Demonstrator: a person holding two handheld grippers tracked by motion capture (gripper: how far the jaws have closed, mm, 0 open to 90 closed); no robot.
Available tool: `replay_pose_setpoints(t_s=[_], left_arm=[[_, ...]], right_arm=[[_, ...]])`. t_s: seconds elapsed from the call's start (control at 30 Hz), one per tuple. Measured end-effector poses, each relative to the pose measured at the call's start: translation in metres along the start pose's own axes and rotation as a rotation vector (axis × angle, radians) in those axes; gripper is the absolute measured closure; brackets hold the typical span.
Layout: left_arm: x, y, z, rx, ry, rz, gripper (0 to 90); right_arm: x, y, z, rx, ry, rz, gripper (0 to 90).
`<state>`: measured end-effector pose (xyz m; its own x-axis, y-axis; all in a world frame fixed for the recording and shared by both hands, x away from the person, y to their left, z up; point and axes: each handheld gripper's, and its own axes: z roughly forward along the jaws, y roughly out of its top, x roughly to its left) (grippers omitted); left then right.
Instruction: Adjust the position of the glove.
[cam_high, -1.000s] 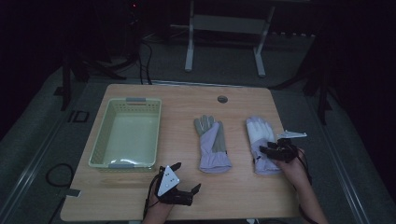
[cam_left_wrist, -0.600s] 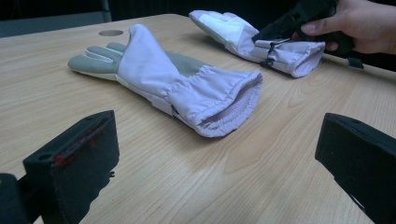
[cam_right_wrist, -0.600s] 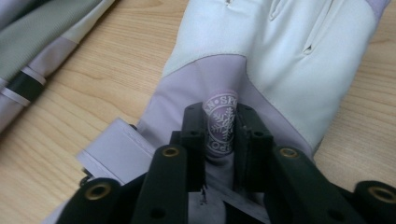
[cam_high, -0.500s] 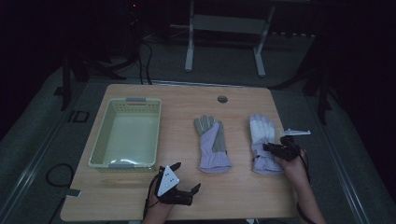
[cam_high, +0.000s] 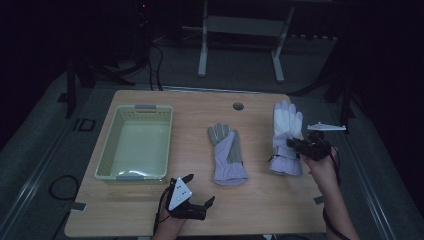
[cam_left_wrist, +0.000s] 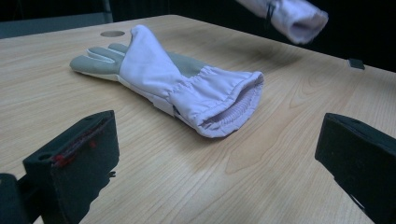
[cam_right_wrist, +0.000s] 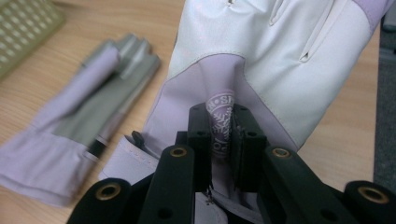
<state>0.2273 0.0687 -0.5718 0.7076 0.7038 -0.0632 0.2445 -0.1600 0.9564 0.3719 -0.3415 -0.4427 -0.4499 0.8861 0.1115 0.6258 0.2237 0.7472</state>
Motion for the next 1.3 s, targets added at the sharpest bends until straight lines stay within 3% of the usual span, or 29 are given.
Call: replay_pose_setpoints(t_s=[0.33,0.47,0.6,0.73,1.0,1.13,1.23,1.3], left_arm=[[0.0,0.0,0.0,-0.001,0.0,0.004,0.0],[0.0,0.0,0.0,-0.002,0.002,0.006,0.0],[0.0,0.0,0.0,-0.001,-0.001,0.01,0.0],[0.0,0.0,0.0,-0.004,-0.002,0.008,0.0],[0.0,0.0,-0.001,-0.007,0.0,0.009,0.0],[-0.001,0.0,0.0,-0.007,0.002,0.008,0.0],[-0.001,0.0,0.0,-0.006,0.004,0.012,0.0],[-0.001,0.0,0.0,-0.005,0.004,0.011,0.0]], right_arm=[[0.03,0.033,-0.03,-0.073,0.018,-0.04,80.0],[0.048,0.043,-0.035,-0.101,0.0,-0.07,80.0],[0.068,0.053,-0.035,-0.104,0.028,-0.085,80.0],[0.092,0.062,-0.029,-0.096,0.034,-0.13,80.0],[0.134,0.065,-0.003,-0.05,0.082,-0.145,79.9],[0.148,0.059,0.011,-0.034,0.104,-0.137,79.7],[0.154,0.053,0.02,-0.025,0.096,-0.143,79.7],[0.156,0.048,0.028,-0.003,0.114,-0.125,79.7]])
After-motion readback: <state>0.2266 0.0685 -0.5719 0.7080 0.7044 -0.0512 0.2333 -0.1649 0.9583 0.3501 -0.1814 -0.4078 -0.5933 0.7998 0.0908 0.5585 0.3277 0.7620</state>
